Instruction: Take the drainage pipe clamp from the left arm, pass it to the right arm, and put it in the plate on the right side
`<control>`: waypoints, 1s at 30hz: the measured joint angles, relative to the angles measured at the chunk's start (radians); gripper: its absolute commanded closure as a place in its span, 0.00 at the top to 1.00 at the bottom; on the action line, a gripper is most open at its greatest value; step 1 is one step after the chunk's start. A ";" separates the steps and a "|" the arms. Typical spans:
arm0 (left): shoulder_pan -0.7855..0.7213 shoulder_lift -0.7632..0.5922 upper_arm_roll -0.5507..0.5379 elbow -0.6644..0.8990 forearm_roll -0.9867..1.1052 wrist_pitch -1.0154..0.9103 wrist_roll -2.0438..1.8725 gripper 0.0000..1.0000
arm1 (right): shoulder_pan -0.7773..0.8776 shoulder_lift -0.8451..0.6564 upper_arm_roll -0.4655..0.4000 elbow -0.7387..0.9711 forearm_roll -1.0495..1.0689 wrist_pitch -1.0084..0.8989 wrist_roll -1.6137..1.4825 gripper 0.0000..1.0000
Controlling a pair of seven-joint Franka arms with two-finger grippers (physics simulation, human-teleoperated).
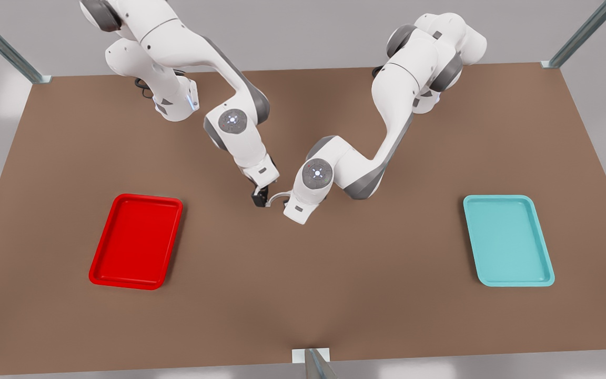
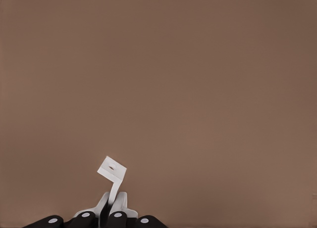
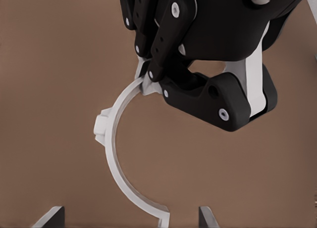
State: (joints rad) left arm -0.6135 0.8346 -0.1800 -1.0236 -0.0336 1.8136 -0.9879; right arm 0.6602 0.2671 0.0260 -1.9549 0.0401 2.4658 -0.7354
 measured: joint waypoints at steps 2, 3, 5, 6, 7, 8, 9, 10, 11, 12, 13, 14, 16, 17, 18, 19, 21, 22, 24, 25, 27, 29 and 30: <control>0.000 0.000 0.000 0.000 -0.001 0.000 -0.009 0.21 | 0.006 0.023 0.000 0.018 -0.001 0.001 -0.023 1.00; 0.000 0.000 0.000 0.000 -0.001 0.000 -0.014 0.21 | 0.009 0.034 0.000 0.025 -0.002 0.002 -0.033 1.00; 0.000 0.000 -0.001 0.001 -0.001 0.001 -0.022 0.21 | 0.014 0.053 0.000 0.040 -0.003 0.003 -0.053 1.00; 0.000 0.000 -0.001 0.001 -0.001 0.001 -0.025 0.21 | 0.016 0.059 0.000 0.046 -0.003 0.003 -0.062 1.00; 0.000 0.000 0.000 0.001 -0.002 0.000 -0.029 0.21 | 0.017 0.062 0.000 0.048 -0.003 0.003 -0.071 1.00; 0.000 0.000 0.000 0.001 -0.002 0.000 -0.032 0.21 | 0.018 0.067 0.000 0.050 -0.003 0.004 -0.079 1.00; 0.000 -0.001 0.000 0.001 -0.002 0.000 -0.035 0.21 | 0.018 0.071 0.000 0.051 -0.003 0.004 -0.087 1.00; 0.000 -0.001 0.000 0.002 -0.002 0.000 -0.038 0.21 | 0.018 0.074 0.000 0.052 -0.003 0.004 -0.094 1.00; 0.000 -0.001 0.000 0.002 -0.002 -0.001 -0.041 0.21 | 0.018 0.076 0.000 0.052 -0.003 0.005 -0.101 1.00; 0.000 -0.001 0.000 0.002 -0.003 -0.001 -0.044 0.21 | 0.018 0.077 0.000 0.052 -0.003 0.005 -0.108 1.00; 0.000 -0.001 -0.001 0.002 -0.003 0.000 -0.047 0.21 | 0.018 0.081 0.000 0.053 -0.003 0.005 -0.114 1.00; 0.000 0.000 0.000 0.002 -0.003 0.000 -0.049 0.21 | 0.018 0.087 0.001 0.057 -0.004 0.005 -0.120 1.00; 0.000 0.000 0.000 0.003 -0.003 0.001 -0.053 0.21 | 0.019 0.100 0.001 0.066 -0.004 0.006 -0.131 1.00; 0.000 0.000 0.000 0.003 -0.003 0.002 -0.055 0.21 | 0.021 0.106 0.001 0.070 -0.004 0.006 -0.136 1.00; 0.000 0.000 0.000 0.003 -0.003 0.002 -0.057 0.21 | 0.024 0.114 0.001 0.076 -0.004 0.006 -0.140 1.00; 0.000 0.000 0.000 0.003 -0.003 0.003 -0.059 0.21 | 0.025 0.121 0.001 0.080 -0.004 0.006 -0.145 1.00; 0.000 0.000 0.000 0.003 -0.003 0.004 -0.062 0.21 | 0.025 0.130 0.001 0.086 -0.004 0.006 -0.153 1.00; 0.000 -0.001 0.000 0.003 -0.003 0.004 -0.064 0.21 | 0.024 0.132 0.001 0.087 -0.004 0.006 -0.157 1.00; 0.000 -0.001 0.000 0.003 -0.003 0.004 -0.067 0.21 | 0.024 0.135 0.001 0.087 -0.003 0.006 -0.164 1.00; 0.000 -0.001 0.001 0.003 -0.003 0.004 -0.068 0.21 | 0.024 0.135 0.000 0.087 -0.003 0.006 -0.167 1.00; 0.000 -0.002 0.001 0.003 -0.003 0.004 -0.071 0.21 | 0.023 0.136 0.000 0.087 -0.003 0.006 -0.174 1.00; 0.000 -0.002 0.001 0.003 -0.003 0.005 -0.073 0.21 | 0.023 0.139 0.001 0.087 -0.002 0.006 -0.180 0.67; 0.000 -0.002 0.001 0.003 -0.003 0.005 -0.074 0.21 | 0.023 0.140 0.000 0.087 -0.002 0.006 -0.182 0.45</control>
State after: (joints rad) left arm -0.6136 0.8331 -0.1793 -1.0208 -0.0370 1.8183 -1.0616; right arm 0.6828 0.4067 0.0263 -1.8675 0.0376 2.4717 -0.9177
